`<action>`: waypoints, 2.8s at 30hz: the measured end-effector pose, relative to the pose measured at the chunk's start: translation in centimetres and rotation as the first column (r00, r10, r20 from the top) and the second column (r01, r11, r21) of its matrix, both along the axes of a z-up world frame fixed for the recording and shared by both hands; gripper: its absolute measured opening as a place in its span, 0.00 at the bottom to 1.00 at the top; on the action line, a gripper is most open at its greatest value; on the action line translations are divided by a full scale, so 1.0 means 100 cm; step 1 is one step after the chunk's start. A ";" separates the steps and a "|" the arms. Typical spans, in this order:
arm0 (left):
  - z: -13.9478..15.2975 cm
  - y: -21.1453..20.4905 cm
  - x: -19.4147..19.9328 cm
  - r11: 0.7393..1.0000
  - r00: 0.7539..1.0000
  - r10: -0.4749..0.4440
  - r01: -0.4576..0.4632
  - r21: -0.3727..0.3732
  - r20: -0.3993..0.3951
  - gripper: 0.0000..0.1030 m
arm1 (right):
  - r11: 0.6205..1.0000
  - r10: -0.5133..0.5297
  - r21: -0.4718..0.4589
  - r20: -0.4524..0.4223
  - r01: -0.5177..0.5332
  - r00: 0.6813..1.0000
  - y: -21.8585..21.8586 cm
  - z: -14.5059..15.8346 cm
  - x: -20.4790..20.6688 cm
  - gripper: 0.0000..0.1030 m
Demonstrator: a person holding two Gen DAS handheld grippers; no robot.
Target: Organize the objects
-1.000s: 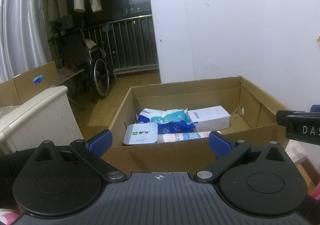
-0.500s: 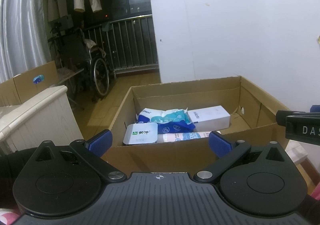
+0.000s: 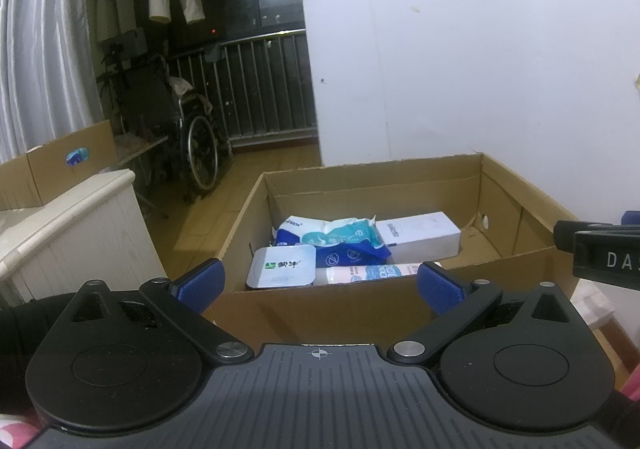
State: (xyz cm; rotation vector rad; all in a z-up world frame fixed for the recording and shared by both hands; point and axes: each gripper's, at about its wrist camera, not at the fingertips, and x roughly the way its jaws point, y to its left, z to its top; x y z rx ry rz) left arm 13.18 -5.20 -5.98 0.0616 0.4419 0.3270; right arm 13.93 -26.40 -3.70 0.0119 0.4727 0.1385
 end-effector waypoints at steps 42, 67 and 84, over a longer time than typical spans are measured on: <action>-0.001 0.000 0.001 1.000 1.000 -0.006 0.006 -0.003 -0.001 1.00 | 1.000 0.000 0.001 -0.001 0.000 1.000 -0.001 0.000 0.000 0.72; -0.002 -0.001 0.002 1.000 1.000 -0.006 0.006 -0.008 0.002 1.00 | 1.000 0.000 0.001 0.000 0.000 1.000 -0.001 0.000 0.000 0.72; -0.002 -0.005 0.004 1.000 1.000 -0.005 0.005 0.012 -0.001 1.00 | 1.000 -0.005 0.013 0.003 0.005 1.000 -0.003 0.000 0.000 0.72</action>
